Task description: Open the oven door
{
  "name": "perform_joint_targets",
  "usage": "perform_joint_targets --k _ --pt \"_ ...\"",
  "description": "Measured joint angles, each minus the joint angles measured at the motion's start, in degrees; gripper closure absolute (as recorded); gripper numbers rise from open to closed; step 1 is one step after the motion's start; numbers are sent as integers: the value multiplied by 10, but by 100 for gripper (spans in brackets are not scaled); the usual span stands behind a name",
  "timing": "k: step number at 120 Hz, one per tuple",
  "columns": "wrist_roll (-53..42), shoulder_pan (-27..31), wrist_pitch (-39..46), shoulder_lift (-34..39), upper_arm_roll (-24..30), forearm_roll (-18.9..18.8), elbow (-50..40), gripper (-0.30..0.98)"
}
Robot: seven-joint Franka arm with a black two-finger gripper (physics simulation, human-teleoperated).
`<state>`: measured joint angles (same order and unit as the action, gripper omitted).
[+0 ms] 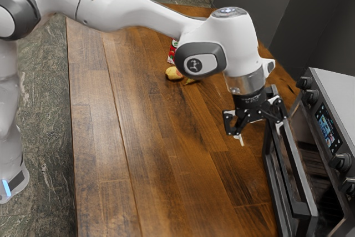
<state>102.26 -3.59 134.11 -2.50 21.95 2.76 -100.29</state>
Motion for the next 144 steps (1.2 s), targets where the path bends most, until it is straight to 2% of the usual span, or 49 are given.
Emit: perform_joint_targets --k 49,65,73,81,93,97,103,109,115,128,144 --pt "-2 16 16 94 -2 52 -97 0" --pt "-3 81 16 193 1 88 -161 0" --pt "-3 116 12 249 20 97 -186 0" --pt "-2 130 5 265 45 99 -178 0" --pt "37 135 -92 222 51 83 -21 0" --pt "54 130 -140 214 21 81 12 0" --pt "79 117 -216 208 -54 86 41 0" --pt "104 110 -293 209 -115 88 51 0" --pt "126 107 -355 206 -143 80 50 0" --pt "168 105 -447 204 -156 64 37 0" --pt "211 108 -507 207 -159 56 11 0"
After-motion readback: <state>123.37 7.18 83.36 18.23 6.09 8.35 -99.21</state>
